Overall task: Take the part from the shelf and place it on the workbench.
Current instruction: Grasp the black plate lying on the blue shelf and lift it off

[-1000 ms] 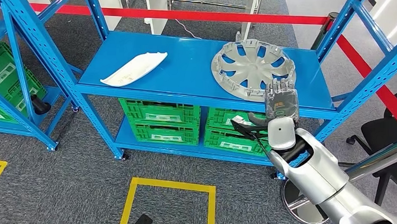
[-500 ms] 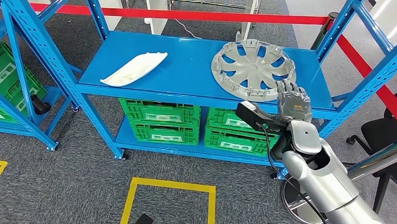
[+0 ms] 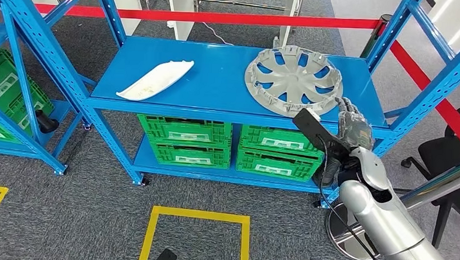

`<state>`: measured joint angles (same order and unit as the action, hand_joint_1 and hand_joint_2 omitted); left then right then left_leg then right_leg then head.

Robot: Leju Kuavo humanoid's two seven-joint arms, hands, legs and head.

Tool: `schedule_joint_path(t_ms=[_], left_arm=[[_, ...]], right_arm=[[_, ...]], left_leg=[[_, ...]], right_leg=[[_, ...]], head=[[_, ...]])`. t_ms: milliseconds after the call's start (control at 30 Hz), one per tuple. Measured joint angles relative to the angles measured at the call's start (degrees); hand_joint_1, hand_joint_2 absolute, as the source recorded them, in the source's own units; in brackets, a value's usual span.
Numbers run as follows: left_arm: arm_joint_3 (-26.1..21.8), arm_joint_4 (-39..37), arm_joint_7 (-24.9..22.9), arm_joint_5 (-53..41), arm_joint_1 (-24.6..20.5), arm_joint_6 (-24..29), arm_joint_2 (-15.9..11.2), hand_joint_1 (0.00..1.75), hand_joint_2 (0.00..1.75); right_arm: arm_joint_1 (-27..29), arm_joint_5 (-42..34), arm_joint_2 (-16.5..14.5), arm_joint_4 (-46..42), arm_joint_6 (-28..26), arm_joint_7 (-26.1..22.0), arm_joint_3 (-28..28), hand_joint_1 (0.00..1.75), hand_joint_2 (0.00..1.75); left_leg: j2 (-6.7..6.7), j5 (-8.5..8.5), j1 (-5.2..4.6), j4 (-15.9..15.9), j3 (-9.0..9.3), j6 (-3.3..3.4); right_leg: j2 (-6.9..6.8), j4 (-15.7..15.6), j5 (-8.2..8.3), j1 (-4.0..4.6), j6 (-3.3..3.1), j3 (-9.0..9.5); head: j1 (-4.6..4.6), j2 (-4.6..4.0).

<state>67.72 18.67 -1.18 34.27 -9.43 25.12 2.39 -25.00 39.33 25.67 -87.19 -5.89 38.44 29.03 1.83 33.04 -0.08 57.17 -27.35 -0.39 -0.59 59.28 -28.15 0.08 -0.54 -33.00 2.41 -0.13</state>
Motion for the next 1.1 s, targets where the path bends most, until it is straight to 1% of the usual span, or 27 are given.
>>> schedule_joint_path(t_ms=[233, 367, 467, 533, 567, 600, 633, 667, 700, 733, 767, 800, 833, 867, 900, 933, 967, 1000, 1033, 1067, 1100], left_arm=[[-0.1, -0.1, 0.0, 0.1, 0.0, 0.0, -0.2, 0.00, 0.00], [-0.1, -0.1, 0.0, 0.2, 0.1, -0.1, -0.4, 0.00, 0.00], [-0.3, -0.1, 0.0, 0.2, 0.1, -0.1, -0.5, 0.00, 0.00], [-0.4, -0.1, 0.0, 0.2, 0.1, -0.1, -0.6, 0.00, 0.00], [-0.5, -0.1, 0.0, 0.2, 0.1, -0.1, -0.6, 0.00, 0.00], [-0.5, -0.1, 0.0, 0.2, 0.1, -0.1, -0.6, 0.00, 0.00], [-0.5, -0.1, 0.0, 0.2, 0.1, -0.1, -0.6, 0.00, 0.00], [-0.5, -0.1, 0.0, 0.2, 0.2, -0.1, -0.6, 0.00, 0.00], [-0.5, -0.1, 0.0, 0.2, 0.2, -0.1, -0.6, 0.00, 0.00], [-0.5, -0.1, 0.0, 0.2, 0.3, -0.1, -0.6, 0.00, 0.00], [-0.5, -0.1, 0.0, 0.2, 0.4, -0.1, -0.6, 0.00, 0.00], [-0.5, -0.1, 0.0, 0.2, 0.4, -0.1, -0.6, 0.00, 0.00], [-0.5, -0.1, 0.0, 0.2, 0.5, -0.1, -0.6, 0.00, 0.00], [-0.5, -0.1, 0.0, 0.2, 0.5, -0.1, -0.6, 0.00, 0.00], [-0.5, -0.2, 0.0, 0.2, 0.4, -0.1, -0.6, 0.00, 0.00], [-0.5, -0.2, -0.1, 0.2, 0.4, -0.2, -0.7, 0.00, 0.00], [-0.5, -0.2, -0.1, 0.1, 0.3, -0.2, -0.7, 0.00, 0.00], [-0.5, -0.2, -0.1, 0.1, 0.3, -0.3, -0.7, 0.00, 0.00], [-0.5, -0.2, -0.2, 0.1, 0.3, -0.3, -0.7, 0.00, 0.00], [-0.5, -0.2, -0.2, 0.1, 0.3, -0.3, -0.7, 0.00, 0.00], [-0.5, -0.2, -0.2, 0.1, 0.2, -0.3, -0.7, 0.00, 0.00]], right_arm=[[2.0, -11.3, 1.7, 0.0, -10.1, -0.2, -1.0, 0.00, 0.00], [2.7, -17.4, 2.3, 0.1, -15.2, -0.4, -1.1, 0.00, 0.00], [3.0, -22.0, 2.6, 0.2, -18.5, -0.6, -1.1, 0.00, 0.00], [3.0, -23.9, 2.9, 0.3, -19.9, -0.8, -1.1, 0.00, 0.00], [3.0, -24.3, 3.1, 0.3, -20.1, -0.9, -1.1, 0.00, 0.00], [3.0, -24.5, 3.3, 0.3, -20.2, -0.9, -1.1, 0.00, 0.00], [3.1, -24.6, 3.5, 0.4, -20.3, -0.9, -1.1, 0.00, 0.00], [3.2, -24.7, 3.6, 0.5, -20.3, -0.9, -1.0, 0.00, 0.00], [3.3, -24.8, 3.7, 0.6, -20.3, -0.9, -1.0, 0.00, 0.00], [3.5, -25.0, 3.7, 0.7, -20.3, -0.9, -1.0, 0.00, 0.00], [3.7, -25.1, 3.8, 0.8, -20.3, -1.0, -1.0, 0.00, 0.00], [3.8, -25.2, 3.9, 0.8, -20.4, -1.0, -1.0, 0.00, 0.00], [3.9, -25.2, 4.0, 0.9, -20.4, -1.0, -1.0, 0.00, 0.00], [3.9, -25.2, 4.0, 1.0, -20.4, -1.1, -0.9, 0.00, 0.00], [3.8, -25.2, 4.1, 1.1, -20.4, -1.1, -0.9, 0.00, 0.00], [3.8, -25.2, 4.2, 1.2, -20.4, -1.1, -0.8, 0.00, 0.00], [3.9, -25.2, 4.3, 1.3, -20.4, -1.1, -0.8, 0.00, 0.00], [3.9, -25.2, 4.4, 1.3, -20.4, -1.2, -0.7, 0.00, 0.00], [4.0, -25.3, 4.4, 1.4, -20.4, -1.2, -0.7, 0.00, 0.00], [4.0, -25.2, 4.5, 1.4, -20.4, -1.2, -0.7, 0.00, 0.00], [3.9, -25.2, 4.5, 1.4, -20.4, -1.2, -0.7, 0.00, 0.00]], left_leg=[[0.00, 0.01, -0.01, 0.0, -0.01, 0.01], [-0.03, 0.07, -0.23, 0.3, -0.13, 0.27], [-0.03, -0.07, -0.47, 0.2, -0.21, 0.67], [0.01, -0.64, -0.31, -0.7, 0.00, 1.24], [0.06, -1.00, -0.12, -1.3, 0.19, 1.54], [0.10, -1.33, 0.13, -1.8, 0.38, 1.78], [0.15, -1.48, 0.29, -2.1, 0.51, 1.89], [0.16, -1.46, 0.38, -2.1, 0.56, 1.95], [0.16, -1.35, 0.46, -2.1, 0.63, 1.92], [0.15, -1.16, 0.54, -2.0, 0.79, 1.82], [0.13, -0.87, 0.66, -2.0, 1.06, 1.64], [0.11, -0.48, 0.82, -1.9, 1.47, 1.37], [0.09, 0.06, 1.00, -1.7, 2.01, 1.02], [0.09, 0.63, 1.09, -1.6, 2.40, 0.58], [0.09, 1.17, 1.10, -1.4, 2.63, 0.09], [0.10, 1.56, 1.06, -1.2, 2.69, -0.33], [0.12, 1.73, 0.96, -1.2, 2.57, -0.65], [0.17, 1.81, 0.93, -1.2, 2.54, -0.88], [0.18, 1.97, 0.96, -1.2, 2.56, -1.08], [0.02, 2.32, 1.01, -0.8, 2.47, -1.27], [-0.24, 3.07, 1.05, 0.5, 1.89, -1.43]], right_leg=[[-0.01, 0.0, 0.02, -0.03, 0.02, 0.00], [0.00, -0.1, 0.22, -0.31, 0.34, -0.05], [0.00, -0.3, 0.43, -0.52, 0.67, -0.05], [0.02, -0.6, 0.60, -0.56, 1.13, 0.03], [0.06, -0.2, 0.29, -0.55, 1.34, -0.24], [0.11, 1.4, -0.53, -0.56, 1.56, -1.05], [0.15, 4.1, -1.74, -0.64, 1.76, -2.50], [0.19, 7.8, -3.12, -0.75, 2.01, -4.49], [0.20, 11.4, -4.12, -0.91, 2.26, -6.63], [0.20, 13.8, -4.21, -1.08, 2.48, -8.23], [0.19, 14.1, -3.22, -1.26, 2.68, -8.94], [0.15, 12.4, -1.20, -1.42, 2.85, -8.63], [0.03, 8.9, 1.37, -1.59, 3.02, -7.44], [-0.13, 5.8, 3.16, -1.56, 3.13, -6.10], [-0.22, 3.1, 3.97, -1.50, 2.97, -4.93], [-0.23, 1.7, 3.92, -1.38, 2.58, -4.30], [-0.12, 1.5, 3.17, -1.22, 2.02, -4.18], [0.09, 1.2, 2.70, -1.18, 1.38, -4.24], [0.27, 1.3, 2.43, -1.21, 0.89, -4.34], [0.41, 1.3, 2.18, -1.25, 0.51, -4.23], [0.52, 1.3, 1.97, -1.30, 0.17, -4.01]], head=[[0.01, 0.00], [-0.02, 0.00], [-0.03, 0.00], [-0.01, 0.00], [0.02, 0.00], [0.07, 0.00], [0.11, 0.00], [0.13, 0.00], [0.13, 0.00], [0.13, 0.00], [0.13, 0.00], [0.13, 0.00], [0.14, 0.00], [0.14, 0.00], [0.23, 0.00], [0.24, 0.00], [0.19, 0.00], [0.13, 0.00], [-0.02, 0.00], [-0.11, 0.00], [-0.21, 0.00]])
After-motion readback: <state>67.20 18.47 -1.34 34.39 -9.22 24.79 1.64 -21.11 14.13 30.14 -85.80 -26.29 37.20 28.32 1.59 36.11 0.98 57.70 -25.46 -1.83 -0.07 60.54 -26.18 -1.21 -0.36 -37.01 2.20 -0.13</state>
